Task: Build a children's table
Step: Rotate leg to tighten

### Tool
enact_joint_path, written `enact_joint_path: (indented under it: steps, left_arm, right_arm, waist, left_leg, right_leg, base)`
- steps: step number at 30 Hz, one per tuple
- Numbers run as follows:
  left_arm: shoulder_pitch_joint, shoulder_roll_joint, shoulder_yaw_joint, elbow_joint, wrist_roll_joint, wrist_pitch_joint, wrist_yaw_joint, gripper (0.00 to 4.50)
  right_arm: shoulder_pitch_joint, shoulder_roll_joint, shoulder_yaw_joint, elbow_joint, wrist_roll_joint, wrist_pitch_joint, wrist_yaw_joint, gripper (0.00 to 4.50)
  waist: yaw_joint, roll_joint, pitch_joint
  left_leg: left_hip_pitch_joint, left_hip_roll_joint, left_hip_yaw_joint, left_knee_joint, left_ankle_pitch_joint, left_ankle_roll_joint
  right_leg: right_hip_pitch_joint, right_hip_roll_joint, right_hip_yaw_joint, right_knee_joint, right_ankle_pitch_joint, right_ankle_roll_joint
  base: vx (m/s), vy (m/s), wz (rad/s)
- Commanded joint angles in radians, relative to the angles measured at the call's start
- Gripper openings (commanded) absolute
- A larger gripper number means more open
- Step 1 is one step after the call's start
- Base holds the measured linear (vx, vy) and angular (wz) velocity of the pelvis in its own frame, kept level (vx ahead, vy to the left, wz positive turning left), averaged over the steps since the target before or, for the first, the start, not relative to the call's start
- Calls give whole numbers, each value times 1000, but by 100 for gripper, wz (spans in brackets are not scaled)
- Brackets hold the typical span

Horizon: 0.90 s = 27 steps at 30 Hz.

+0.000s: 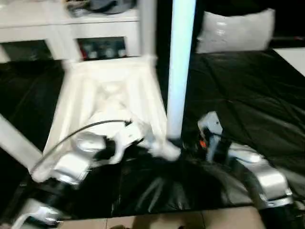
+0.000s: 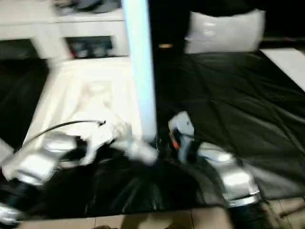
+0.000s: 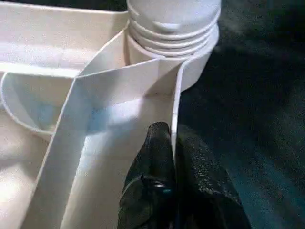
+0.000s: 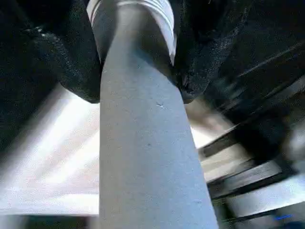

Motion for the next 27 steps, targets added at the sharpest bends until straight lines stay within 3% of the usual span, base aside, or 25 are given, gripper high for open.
enact_joint_path:
  steps: [1, 2, 3, 5, 6, 7, 10, 12, 15, 18, 19, 20, 22, 23, 25, 27]
  left_arm:
    - [-11, -56, -33, -6, -15, 20, 76, 0]
    - [-31, -117, -29, 13, 9, 42, 152, 0]
    - [-31, -117, -29, 13, 9, 42, 152, 0]
    - [-39, -135, -28, 19, 16, 49, 176, 0]
    - [-57, -162, -40, 34, 41, 60, 212, 0]
    - [-76, -189, -53, 48, 65, 79, 242, 0]
    - [-98, -210, -73, 64, 101, 100, 267, 0]
    - [-101, -211, -77, 67, 107, 103, 267, 0]
    - [-92, -144, -87, 57, 106, 58, 183, 0]
    - [-83, -109, -91, 48, 96, 27, 132, 0]
    - [-78, -96, -90, 46, 91, 13, 111, 0]
    - [-68, -66, -88, 41, 82, -10, 63, 0]
    - [-59, -38, -93, 40, 74, -53, 6, 0]
    - [-47, 4, -103, 44, 60, -121, -79, 0]
    - [-45, 47, -122, 60, 51, -194, -149, 0]
    - [-46, 76, -127, 73, 30, -242, -221, 0]
  right_arm:
    - [-1, 39, 101, 14, 6, 40, -3, 193]
    - [-15, 103, 95, 39, -22, 49, -100, 193]
    - [-15, 103, 95, 39, -22, 49, -100, 193]
    - [-19, 121, 95, 46, -31, 51, -128, 193]
    - [-33, 164, 95, 66, -50, 57, -194, 193]
    - [-46, 206, 100, 83, -81, 65, -264, 193]
    - [-49, 245, 112, 86, -130, 65, -327, 193]
    - [-44, 248, 114, 80, -135, 64, -330, 249]
    - [30, 177, 45, 9, -75, -13, -242, 272]
    - [45, 128, 25, -10, -53, -42, -178, 300]
    - [48, 105, 16, -15, -46, -52, -150, 317]
    - [53, 55, -3, -27, -30, -73, -82, 317]
    - [53, 15, -17, -32, -20, -82, -26, 337]
    - [48, -47, -34, -32, 2, -93, 67, 346]
    - [42, -113, -32, -28, 24, -103, 153, 362]
    - [28, -181, -11, -11, 23, -122, 240, 372]
  waist:
    - [-1, -15, -25]
    - [-2, -9, -23]
    - [-8, -9, -22]
    - [-5, -9, -26]
    - [-4, 0, -23]
    - [-9, -4, -20]
    - [-9, 6, -22]
    - [-9, 5, -22]
    - [-1, 9, -30]
    - [6, 8, -38]
    - [8, 10, -45]
    - [9, 5, -47]
    - [15, 6, -52]
    - [19, 3, -54]
    - [25, 3, -55]
    - [35, -2, -55]
  left_leg:
    - [1, 45, -37, -93, -346, -10]
    - [-3, 45, -36, -96, -336, -2]
    - [-2, 45, -32, -97, -334, 0]
    - [-1, 45, -31, -95, -309, 5]
    - [-2, 46, -32, -97, -306, 7]
    - [-5, 45, -30, -100, -318, 1]
    - [-3, 47, -30, -101, -312, -10]
    - [-3, 47, -30, -101, -315, -8]
    - [-3, 50, -26, -101, -283, 8]
    - [-8, 49, -21, -94, -193, 37]
    - [-10, 49, -21, -87, -116, 61]
    - [-12, 48, -21, -83, -92, 73]
    - [-14, 49, -21, -76, -38, 110]
    - [-16, 48, -21, -73, -12, 131]
    - [-15, 48, -18, -67, -1, 167]
    - [-9, 53, -16, -66, -9, 170]
  right_leg:
    - [13, -82, 46, -116, -584, -99]
    - [15, -79, 46, -114, -556, -103]
    - [9, -74, 44, -115, -535, -111]
    - [12, -76, 47, -114, -502, -116]
    - [12, -75, 47, -112, -482, -121]
    - [10, -72, 46, -113, -474, -126]
    - [12, -73, 48, -111, -422, -131]
    - [14, -72, 48, -109, -397, -137]
    - [24, -75, 50, -108, -325, -146]
    - [34, -74, 48, -94, -170, -182]
    - [42, -74, 43, -83, -56, -214]
    - [46, -75, 42, -79, -14, -223]
    - [52, -76, 40, -69, 88, -250]
    - [56, -76, 38, -63, 135, -260]
    - [53, -75, 36, -59, 159, -263]
    - [47, -76, 37, -59, 126, -270]
  base:
    - [0, 0, 0]
    - [0, 0, 0]
    - [0, 0, 0]
    - [0, 0, 0]
    - [0, 0, 0]
    - [0, 0, 0]
    - [0, 0, 0]
    - [0, 0, 0]
    - [0, 0, 0]
    - [0, 0, 0]
    - [0, 0, 0]
    - [0, 0, 0]
    - [0, 0, 0]
    - [0, 0, 0]
    - [0, 0, 0]
    - [0, 0, 0]
